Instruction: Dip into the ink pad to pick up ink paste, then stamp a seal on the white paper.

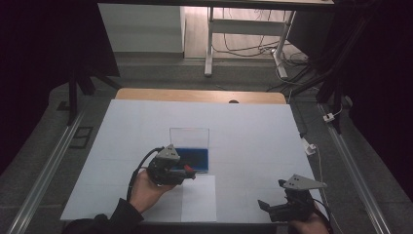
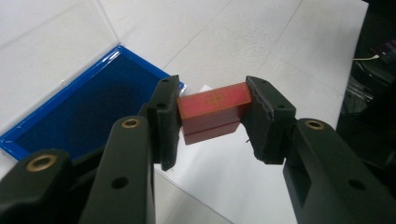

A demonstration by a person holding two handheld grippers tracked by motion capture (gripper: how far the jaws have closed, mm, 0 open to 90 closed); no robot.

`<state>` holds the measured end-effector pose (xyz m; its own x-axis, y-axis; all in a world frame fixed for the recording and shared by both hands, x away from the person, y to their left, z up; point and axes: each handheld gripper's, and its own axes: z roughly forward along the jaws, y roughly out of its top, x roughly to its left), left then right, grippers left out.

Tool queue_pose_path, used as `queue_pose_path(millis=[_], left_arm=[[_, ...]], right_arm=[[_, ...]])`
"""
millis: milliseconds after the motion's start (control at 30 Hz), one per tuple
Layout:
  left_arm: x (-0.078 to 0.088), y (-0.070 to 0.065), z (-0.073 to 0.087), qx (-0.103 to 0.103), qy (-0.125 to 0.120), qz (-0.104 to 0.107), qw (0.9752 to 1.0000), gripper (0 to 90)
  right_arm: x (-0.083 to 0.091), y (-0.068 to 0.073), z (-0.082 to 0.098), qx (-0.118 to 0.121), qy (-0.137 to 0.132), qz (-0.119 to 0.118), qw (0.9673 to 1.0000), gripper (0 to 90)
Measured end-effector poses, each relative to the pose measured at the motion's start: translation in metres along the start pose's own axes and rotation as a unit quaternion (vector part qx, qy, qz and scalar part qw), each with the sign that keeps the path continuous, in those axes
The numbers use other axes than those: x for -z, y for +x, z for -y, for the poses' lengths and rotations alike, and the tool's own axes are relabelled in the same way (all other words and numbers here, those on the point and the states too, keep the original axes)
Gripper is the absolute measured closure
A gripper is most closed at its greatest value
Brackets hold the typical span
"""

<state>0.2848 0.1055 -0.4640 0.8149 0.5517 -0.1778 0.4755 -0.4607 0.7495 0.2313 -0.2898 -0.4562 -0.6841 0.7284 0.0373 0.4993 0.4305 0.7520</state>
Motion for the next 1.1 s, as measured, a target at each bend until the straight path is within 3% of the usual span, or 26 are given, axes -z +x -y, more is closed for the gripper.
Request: queue_pose_path(millis=[333, 600, 1100], left_arm=[[0.001, -0.013, 0.002, -0.017, 0.003, 0.004, 0.9998, 57.7], [-0.006, -0.014, 0.004, -0.029, 0.015, -0.001, 0.9995, 57.7], [-0.034, -0.021, 0.01, -0.049, 0.048, 0.007, 0.9976, 57.7]], right_arm=[[0.001, 0.0, 0.001, -0.003, -0.004, -0.001, 1.0, 0.0], [0.0, 0.0, 0.0, -0.001, -0.001, -0.001, 1.0, 0.0], [0.0, 0.001, 0.0, 0.004, 0.001, 0.0, 1.0, 0.0]])
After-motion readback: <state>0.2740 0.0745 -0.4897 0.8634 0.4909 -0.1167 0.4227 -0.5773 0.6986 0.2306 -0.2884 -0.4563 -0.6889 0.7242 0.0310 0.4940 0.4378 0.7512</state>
